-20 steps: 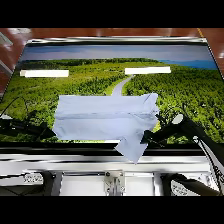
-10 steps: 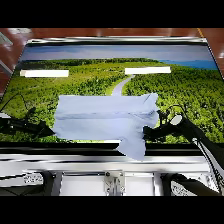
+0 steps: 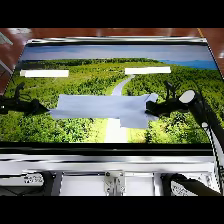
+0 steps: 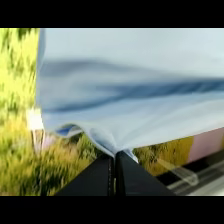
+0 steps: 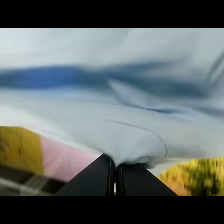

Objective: Fold the shirts.

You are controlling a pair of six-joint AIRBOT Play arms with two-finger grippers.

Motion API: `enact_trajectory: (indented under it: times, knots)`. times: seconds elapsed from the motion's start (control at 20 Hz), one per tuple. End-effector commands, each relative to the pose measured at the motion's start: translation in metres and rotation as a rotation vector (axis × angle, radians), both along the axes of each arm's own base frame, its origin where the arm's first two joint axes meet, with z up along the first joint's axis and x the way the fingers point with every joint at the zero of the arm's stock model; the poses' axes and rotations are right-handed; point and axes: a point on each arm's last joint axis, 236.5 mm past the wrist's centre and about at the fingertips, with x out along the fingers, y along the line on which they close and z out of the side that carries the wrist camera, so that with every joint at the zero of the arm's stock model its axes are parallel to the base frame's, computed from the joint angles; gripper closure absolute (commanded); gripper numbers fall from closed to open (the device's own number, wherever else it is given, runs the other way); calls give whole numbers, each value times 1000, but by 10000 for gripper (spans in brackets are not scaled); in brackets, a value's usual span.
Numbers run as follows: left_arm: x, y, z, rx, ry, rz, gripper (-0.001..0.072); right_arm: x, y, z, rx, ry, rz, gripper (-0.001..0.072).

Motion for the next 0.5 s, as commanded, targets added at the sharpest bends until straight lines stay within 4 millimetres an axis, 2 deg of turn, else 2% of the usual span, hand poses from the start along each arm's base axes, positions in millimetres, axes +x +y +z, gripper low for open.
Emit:
enact_trajectory:
  times: [0.0, 0.1, 0.2, 0.3, 0.45]
  knots:
    - [55, -6, 14, 10, -50, 25, 668, 65, -12, 11, -44, -94, -43, 646]
    - [73, -9, 3, -2, -23, 35, 668, 95, -17, 3, -48, -113, -70, 645]
    - [84, -10, -13, -17, 13, 47, 668, 113, -22, -10, -45, -96, -82, 645]
    - [85, -15, -33, -33, 57, 42, 668, 121, -26, -27, -47, -75, -91, 644]
    - [81, -25, -60, -51, 120, 29, 668, 120, -26, -55, -50, -24, -94, 643]
